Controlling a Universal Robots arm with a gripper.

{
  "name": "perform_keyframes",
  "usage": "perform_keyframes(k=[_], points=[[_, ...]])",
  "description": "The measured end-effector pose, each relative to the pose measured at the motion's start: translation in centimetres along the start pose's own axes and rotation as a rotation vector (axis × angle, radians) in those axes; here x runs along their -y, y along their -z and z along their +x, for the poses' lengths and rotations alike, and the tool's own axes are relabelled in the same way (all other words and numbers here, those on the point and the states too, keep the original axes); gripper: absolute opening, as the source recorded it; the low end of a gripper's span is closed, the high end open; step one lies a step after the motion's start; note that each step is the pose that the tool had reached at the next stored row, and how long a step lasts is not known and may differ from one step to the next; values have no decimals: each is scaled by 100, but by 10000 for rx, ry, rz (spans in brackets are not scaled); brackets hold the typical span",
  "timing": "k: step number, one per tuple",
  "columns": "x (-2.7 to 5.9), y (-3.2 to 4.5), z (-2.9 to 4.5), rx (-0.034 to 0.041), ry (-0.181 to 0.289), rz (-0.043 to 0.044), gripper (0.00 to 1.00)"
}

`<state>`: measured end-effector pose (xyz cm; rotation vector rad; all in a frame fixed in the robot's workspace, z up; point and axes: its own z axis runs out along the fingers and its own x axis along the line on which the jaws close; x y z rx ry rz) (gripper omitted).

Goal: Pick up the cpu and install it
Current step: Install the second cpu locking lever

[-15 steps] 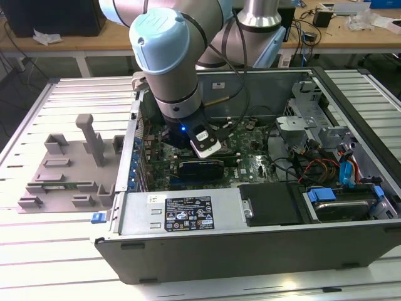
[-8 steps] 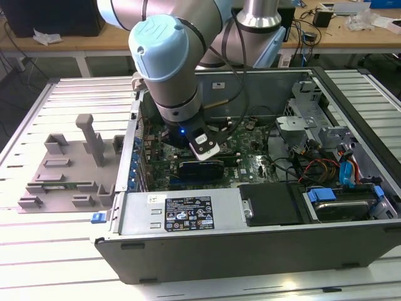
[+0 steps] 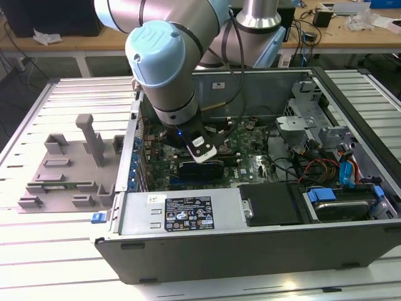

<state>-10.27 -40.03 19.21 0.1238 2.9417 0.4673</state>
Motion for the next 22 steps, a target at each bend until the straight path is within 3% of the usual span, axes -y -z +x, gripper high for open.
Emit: perform_keyframes(k=[7,13,15,17,18,20,22], points=[[-4,16,5,0,-3,-27,11],[-76,230,-28,4,6,45,11],[-105,316,-41,10,11,121,11],[-142,427,-59,31,19,332,11],[-149,443,-62,41,25,414,11],[-163,452,-76,68,49,756,11],[-169,435,-162,64,50,818,11]])
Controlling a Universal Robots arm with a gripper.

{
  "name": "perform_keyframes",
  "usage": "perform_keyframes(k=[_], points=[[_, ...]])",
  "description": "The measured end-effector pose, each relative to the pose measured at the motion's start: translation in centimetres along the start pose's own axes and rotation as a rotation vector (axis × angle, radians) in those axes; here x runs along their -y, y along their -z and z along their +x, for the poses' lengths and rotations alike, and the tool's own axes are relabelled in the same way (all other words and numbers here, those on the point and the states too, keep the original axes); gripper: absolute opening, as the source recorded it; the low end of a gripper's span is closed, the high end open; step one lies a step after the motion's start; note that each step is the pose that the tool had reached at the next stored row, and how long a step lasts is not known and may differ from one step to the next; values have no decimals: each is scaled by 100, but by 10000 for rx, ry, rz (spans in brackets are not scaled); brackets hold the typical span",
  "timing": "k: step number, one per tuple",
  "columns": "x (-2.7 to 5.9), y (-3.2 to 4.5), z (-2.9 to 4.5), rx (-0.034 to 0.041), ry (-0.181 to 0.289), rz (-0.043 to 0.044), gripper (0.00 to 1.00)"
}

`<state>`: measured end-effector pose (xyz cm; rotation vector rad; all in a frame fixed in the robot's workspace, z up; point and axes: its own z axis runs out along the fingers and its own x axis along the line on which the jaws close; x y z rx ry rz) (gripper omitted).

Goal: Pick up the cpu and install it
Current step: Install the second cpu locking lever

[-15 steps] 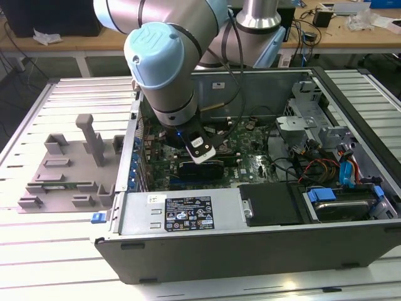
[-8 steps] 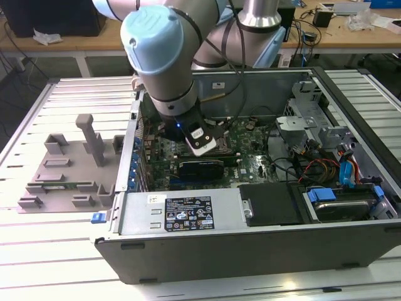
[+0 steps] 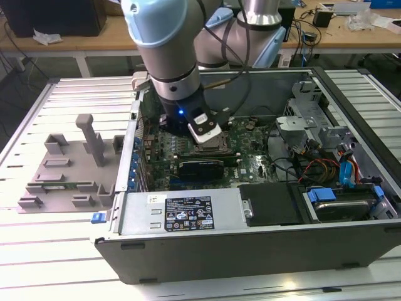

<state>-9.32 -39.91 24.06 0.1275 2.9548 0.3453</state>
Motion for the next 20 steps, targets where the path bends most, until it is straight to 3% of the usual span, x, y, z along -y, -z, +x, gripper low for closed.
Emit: perform_keyframes(k=[2,4,8,11,14,17,20], points=[[-15,-27,-152,-23,4,69,11],[-48,-45,-217,-33,10,118,11],[-214,-93,-229,-62,34,324,11],[-276,-116,-245,-134,27,369,11],[-328,-157,-273,-280,-3,398,11],[-362,-198,-306,-494,-46,448,11],[-401,-223,-351,-612,-66,487,11]])
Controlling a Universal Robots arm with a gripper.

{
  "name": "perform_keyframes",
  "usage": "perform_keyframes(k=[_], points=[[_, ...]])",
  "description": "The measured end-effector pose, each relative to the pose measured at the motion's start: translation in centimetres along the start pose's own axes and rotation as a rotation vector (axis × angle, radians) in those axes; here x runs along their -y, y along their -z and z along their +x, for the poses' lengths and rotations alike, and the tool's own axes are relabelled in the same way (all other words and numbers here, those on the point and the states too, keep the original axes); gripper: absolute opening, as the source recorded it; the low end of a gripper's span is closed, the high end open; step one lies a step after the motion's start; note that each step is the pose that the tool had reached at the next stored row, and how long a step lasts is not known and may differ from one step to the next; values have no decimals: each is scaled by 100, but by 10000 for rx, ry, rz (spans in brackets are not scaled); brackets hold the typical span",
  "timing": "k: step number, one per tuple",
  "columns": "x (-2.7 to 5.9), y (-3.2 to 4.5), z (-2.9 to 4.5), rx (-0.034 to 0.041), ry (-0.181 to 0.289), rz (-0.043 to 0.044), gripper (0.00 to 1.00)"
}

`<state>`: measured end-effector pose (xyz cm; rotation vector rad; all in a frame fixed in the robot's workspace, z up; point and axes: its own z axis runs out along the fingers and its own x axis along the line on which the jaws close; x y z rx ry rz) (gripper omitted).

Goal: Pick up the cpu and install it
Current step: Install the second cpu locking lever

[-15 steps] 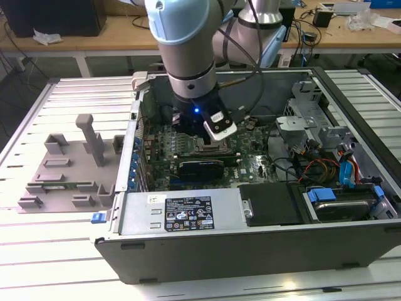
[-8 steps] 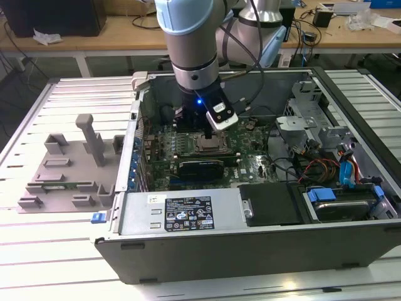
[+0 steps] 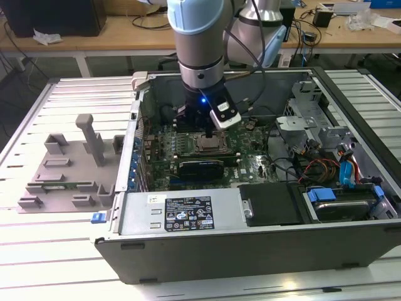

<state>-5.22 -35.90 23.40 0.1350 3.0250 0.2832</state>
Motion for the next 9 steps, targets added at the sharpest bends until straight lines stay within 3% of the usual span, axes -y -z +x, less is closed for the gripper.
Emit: perform_keyframes(k=[3,9], points=[[-12,-17,-51,-123,-22,21,11],[-12,-19,-54,-126,-21,22,11]])
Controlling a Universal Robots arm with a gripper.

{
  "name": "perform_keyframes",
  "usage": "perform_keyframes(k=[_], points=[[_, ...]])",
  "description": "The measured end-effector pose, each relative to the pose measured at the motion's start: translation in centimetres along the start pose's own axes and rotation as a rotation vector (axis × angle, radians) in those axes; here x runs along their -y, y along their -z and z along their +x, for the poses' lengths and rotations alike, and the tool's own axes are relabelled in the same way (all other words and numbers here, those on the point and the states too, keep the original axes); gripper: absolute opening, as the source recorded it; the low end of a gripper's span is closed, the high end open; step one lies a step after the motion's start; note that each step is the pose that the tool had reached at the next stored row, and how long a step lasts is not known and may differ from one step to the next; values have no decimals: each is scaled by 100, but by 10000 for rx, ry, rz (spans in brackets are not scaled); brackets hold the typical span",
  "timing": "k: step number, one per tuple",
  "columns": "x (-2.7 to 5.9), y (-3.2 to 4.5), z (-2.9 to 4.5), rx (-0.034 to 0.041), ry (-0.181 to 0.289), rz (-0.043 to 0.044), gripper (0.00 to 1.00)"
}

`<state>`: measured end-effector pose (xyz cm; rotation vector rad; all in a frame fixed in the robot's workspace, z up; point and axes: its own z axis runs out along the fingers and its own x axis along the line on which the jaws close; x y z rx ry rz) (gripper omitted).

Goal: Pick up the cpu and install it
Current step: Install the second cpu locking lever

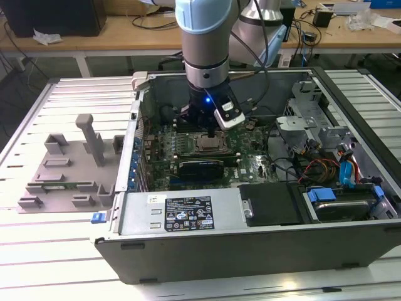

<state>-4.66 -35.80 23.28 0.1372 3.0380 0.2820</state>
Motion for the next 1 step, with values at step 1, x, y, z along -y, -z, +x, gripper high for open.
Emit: perform_keyframes(k=[1], points=[[0,0,0,0,0,0,11]])
